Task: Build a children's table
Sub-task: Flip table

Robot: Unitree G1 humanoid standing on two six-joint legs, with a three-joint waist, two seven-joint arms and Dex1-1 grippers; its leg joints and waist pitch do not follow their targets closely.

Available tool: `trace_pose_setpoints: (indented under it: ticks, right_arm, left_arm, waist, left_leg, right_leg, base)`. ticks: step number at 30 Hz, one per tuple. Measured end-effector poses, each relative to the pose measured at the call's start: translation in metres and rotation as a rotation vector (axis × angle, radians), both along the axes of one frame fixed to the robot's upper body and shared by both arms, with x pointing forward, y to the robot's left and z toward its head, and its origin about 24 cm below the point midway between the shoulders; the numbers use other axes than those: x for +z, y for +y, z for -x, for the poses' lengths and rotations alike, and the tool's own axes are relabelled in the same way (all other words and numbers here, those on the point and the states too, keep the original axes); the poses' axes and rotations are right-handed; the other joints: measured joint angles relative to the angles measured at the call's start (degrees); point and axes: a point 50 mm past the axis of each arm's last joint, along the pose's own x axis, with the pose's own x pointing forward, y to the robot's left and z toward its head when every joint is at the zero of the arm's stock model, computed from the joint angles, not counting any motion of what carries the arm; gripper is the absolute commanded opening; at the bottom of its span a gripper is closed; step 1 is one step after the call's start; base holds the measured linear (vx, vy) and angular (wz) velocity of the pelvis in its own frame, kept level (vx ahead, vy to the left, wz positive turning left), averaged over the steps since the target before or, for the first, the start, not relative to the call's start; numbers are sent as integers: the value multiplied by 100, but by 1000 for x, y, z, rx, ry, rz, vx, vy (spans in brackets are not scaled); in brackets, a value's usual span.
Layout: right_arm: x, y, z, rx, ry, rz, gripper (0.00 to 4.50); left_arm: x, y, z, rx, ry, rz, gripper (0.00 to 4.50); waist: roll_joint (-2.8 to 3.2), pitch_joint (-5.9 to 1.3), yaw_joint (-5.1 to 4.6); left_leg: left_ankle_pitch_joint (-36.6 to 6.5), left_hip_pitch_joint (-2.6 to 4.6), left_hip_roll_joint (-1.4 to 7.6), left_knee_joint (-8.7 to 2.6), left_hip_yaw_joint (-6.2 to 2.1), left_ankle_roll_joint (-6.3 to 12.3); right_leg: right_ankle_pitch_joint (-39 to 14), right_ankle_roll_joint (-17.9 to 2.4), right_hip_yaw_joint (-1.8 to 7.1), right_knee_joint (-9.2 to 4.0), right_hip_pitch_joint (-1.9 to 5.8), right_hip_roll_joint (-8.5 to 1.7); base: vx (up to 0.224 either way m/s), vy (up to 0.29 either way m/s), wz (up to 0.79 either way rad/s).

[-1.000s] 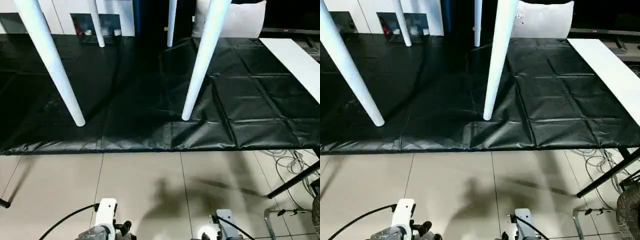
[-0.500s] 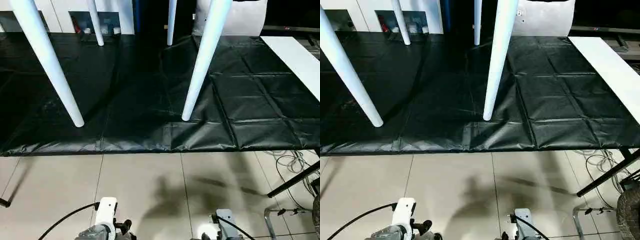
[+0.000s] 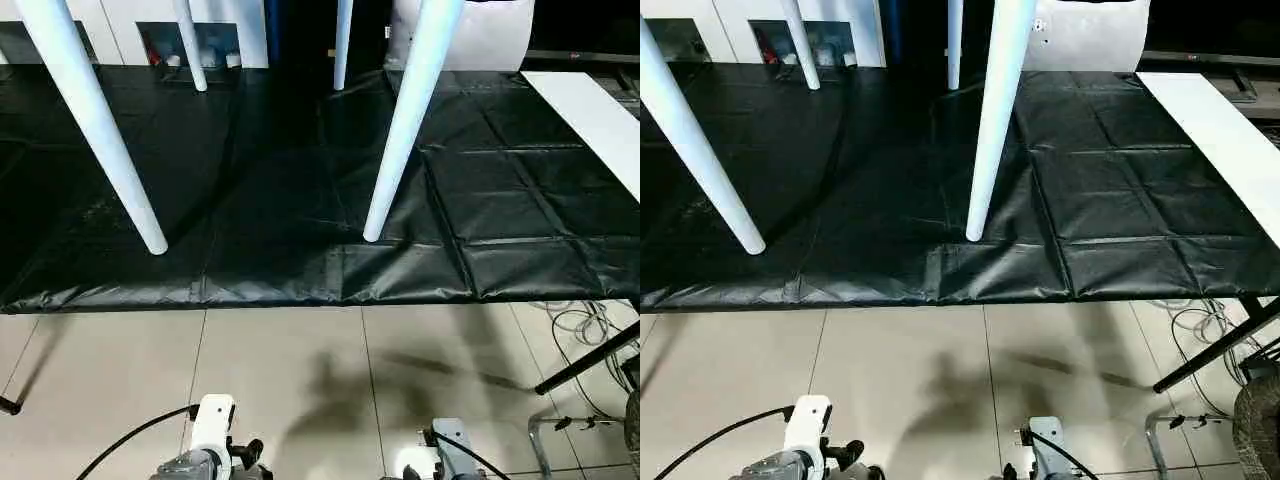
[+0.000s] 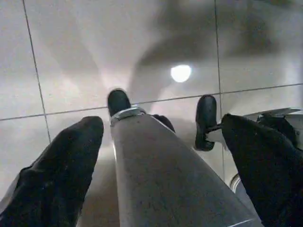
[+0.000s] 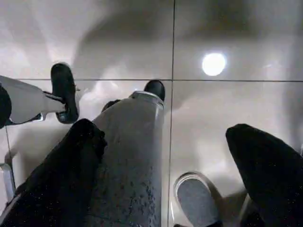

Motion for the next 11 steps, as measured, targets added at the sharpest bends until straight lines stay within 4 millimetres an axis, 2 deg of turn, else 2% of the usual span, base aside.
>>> trace_pose_setpoints:
  ticks: [11]
  right_arm:
    - [0,0,0,1,-1,0,450]
  left_arm:
    - [0,0,0,0,0,0,448]
  waist:
    - [-4,2,0]
  left_leg:
    - [0,2,2,-15,19,0]
  right_leg:
    - [0,0,12,-3,-14,0]
  base:
    - [0,0,0]
